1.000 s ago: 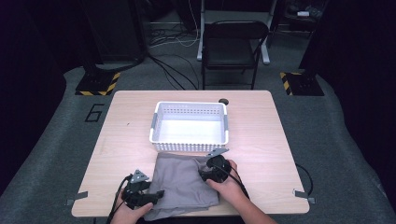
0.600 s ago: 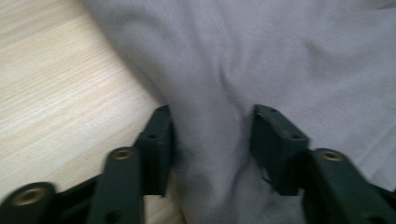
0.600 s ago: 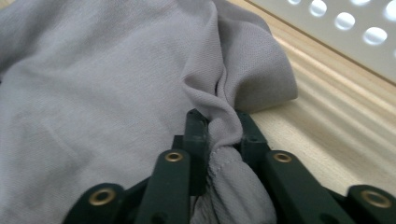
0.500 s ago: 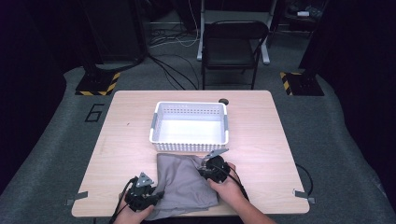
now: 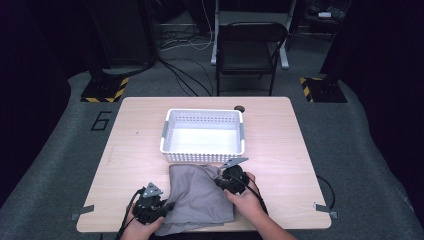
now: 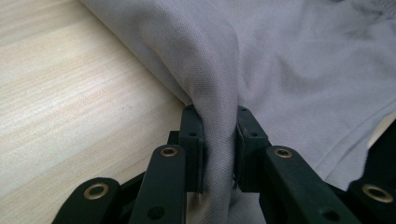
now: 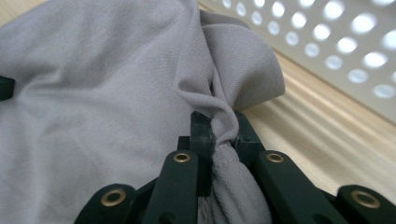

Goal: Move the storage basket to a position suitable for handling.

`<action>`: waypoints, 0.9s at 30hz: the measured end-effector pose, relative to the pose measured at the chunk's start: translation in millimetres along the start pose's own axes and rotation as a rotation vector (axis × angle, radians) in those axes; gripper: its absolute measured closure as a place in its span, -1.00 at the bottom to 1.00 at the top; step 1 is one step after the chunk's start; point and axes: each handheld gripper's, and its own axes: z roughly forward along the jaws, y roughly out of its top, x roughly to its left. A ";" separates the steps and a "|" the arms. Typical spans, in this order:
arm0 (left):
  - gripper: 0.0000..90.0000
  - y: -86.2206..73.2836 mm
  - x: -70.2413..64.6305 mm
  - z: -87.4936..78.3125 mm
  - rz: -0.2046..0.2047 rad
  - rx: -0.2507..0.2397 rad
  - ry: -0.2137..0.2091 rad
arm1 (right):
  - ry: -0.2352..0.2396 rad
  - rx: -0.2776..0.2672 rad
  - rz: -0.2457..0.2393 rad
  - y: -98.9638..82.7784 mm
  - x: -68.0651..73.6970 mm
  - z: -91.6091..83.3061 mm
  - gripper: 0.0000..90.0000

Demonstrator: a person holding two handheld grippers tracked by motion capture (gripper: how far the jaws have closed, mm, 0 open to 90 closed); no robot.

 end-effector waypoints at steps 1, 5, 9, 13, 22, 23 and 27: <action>0.70 0.6 -1.0 -0.6 -0.012 -0.009 0.001 | 0.002 0.000 0.006 1.1 0.6 -3.7 0.83; 0.70 5.8 -1.7 -5.7 0.012 -0.013 -0.015 | -0.002 -0.022 0.004 6.3 0.5 -16.0 0.83; 0.71 13.2 -3.4 -12.6 -0.008 -0.039 -0.033 | -0.012 -0.042 -0.010 11.9 1.7 -27.5 0.83; 0.71 21.9 -7.2 -21.5 -0.005 -0.061 -0.037 | -0.022 -0.063 -0.022 20.0 2.4 -42.8 0.83; 0.71 49.3 -10.3 -44.3 0.028 -0.085 -0.050 | -0.032 -0.098 -0.049 43.1 2.0 -71.7 0.83; 0.71 52.4 -10.7 -45.8 0.019 -0.092 -0.052 | -0.030 -0.098 -0.047 45.8 1.5 -74.7 0.83; 0.71 66.5 -9.6 -52.3 0.034 -0.090 -0.054 | -0.038 -0.101 -0.044 58.2 -0.6 -86.1 0.83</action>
